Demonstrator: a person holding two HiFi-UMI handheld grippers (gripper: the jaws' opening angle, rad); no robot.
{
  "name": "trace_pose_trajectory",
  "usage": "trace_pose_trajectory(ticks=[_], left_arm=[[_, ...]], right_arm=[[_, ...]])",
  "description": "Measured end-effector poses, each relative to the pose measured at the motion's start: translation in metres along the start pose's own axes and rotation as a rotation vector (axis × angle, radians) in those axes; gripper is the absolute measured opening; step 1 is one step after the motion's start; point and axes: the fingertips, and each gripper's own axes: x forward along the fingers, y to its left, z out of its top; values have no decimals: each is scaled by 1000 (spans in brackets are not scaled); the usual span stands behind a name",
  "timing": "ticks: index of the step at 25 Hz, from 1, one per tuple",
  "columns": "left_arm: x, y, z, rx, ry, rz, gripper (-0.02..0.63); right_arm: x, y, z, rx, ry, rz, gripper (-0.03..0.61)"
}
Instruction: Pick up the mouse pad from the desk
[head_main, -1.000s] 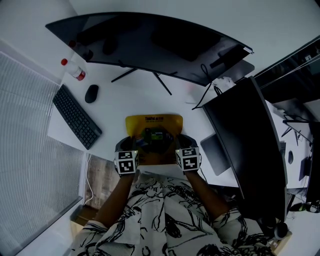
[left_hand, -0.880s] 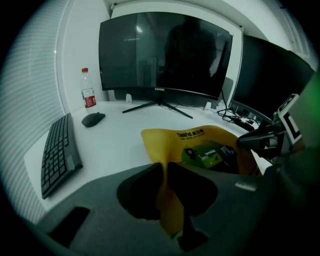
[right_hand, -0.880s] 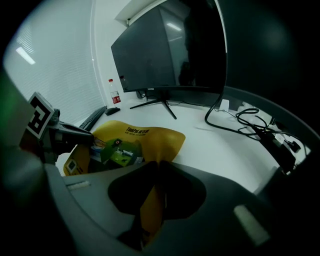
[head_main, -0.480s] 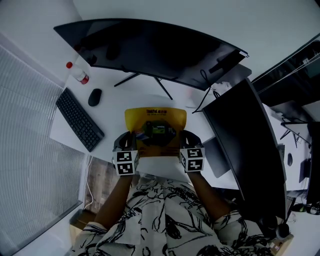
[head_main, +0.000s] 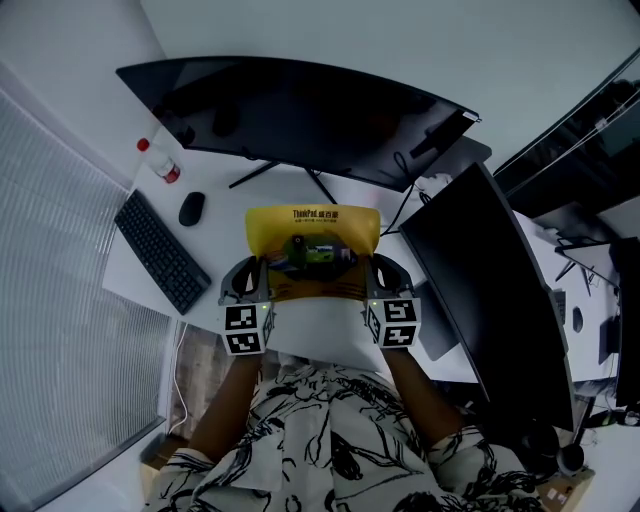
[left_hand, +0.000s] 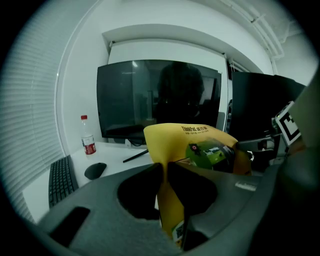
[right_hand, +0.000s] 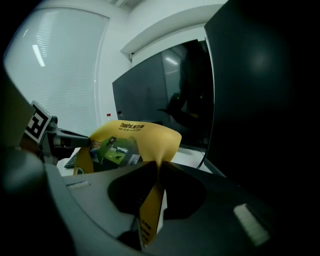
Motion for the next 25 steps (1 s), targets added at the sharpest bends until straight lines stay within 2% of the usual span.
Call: trace_pose_trajectory(ticks=[11, 25], left_arm=[[-11, -5, 57, 56, -127, -28, 61], [-36, -8, 124, 76, -244, -41, 63]], right_arm=[[-23, -7, 53, -20, -126, -18, 57], [-54, -7, 119, -64, -261, -13, 55]])
